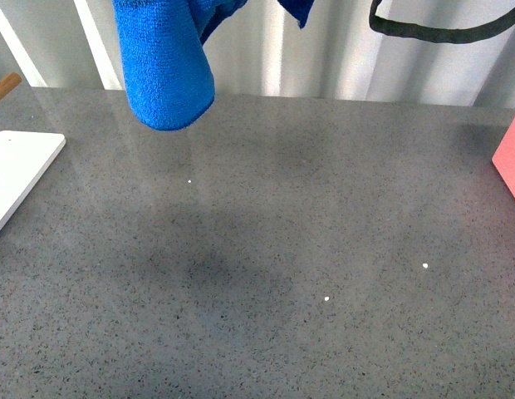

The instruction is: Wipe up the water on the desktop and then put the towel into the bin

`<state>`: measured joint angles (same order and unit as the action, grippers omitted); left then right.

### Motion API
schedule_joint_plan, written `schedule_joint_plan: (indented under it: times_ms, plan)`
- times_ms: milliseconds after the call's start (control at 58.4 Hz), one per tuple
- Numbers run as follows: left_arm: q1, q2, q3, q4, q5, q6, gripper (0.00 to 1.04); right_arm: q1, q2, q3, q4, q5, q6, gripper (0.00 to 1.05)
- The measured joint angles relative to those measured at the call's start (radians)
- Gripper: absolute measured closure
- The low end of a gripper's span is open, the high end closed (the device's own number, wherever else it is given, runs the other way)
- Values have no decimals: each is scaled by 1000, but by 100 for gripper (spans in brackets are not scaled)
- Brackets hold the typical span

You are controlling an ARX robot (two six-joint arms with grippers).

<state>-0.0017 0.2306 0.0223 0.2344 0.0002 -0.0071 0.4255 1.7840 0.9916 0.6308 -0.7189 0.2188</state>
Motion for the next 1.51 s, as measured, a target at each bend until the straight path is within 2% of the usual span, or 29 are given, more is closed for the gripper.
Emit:
schedule_joint_plan:
  times_ms: [291, 394, 737, 857, 908, 943, 994, 1165, 1234, 1354, 1508]
  plan:
    - [0, -67, 0, -67, 0, 0, 101, 3, 0, 0, -1, 3, -10, 99]
    - [0, -182, 0, -217, 0, 0, 101, 7, 0, 0, -1, 4, -10, 99]
    - [0, -227, 0, -234, 0, -1, 101, 12, 5, 1, -4, 13, -13, 99]
    - [0, -227, 0, -234, 0, 0, 83, 9, 5, 1, -71, 48, -39, 99]
    - [0, -227, 0, -234, 0, 0, 72, 1, 6, 4, -168, 101, -80, 99]
    - [0, -227, 0, -234, 0, 0, 69, -3, 6, 7, -209, 122, -92, 99]
    - [0, -227, 0, -234, 0, 0, 58, -23, 18, 28, -357, 196, -134, 99]
    - [0, -227, 0, -234, 0, 0, 33, -97, 45, 51, -720, 371, -243, 99]
    - [0, -227, 0, -234, 0, 0, 24, -125, 60, 49, -798, 393, -278, 99]
    - [0, -227, 0, -234, 0, 0, 6, -158, 100, 50, -830, 422, -323, 99]
    - [0, -227, 0, -234, 0, 2, 7, -169, 223, 114, -858, 498, -328, 99]
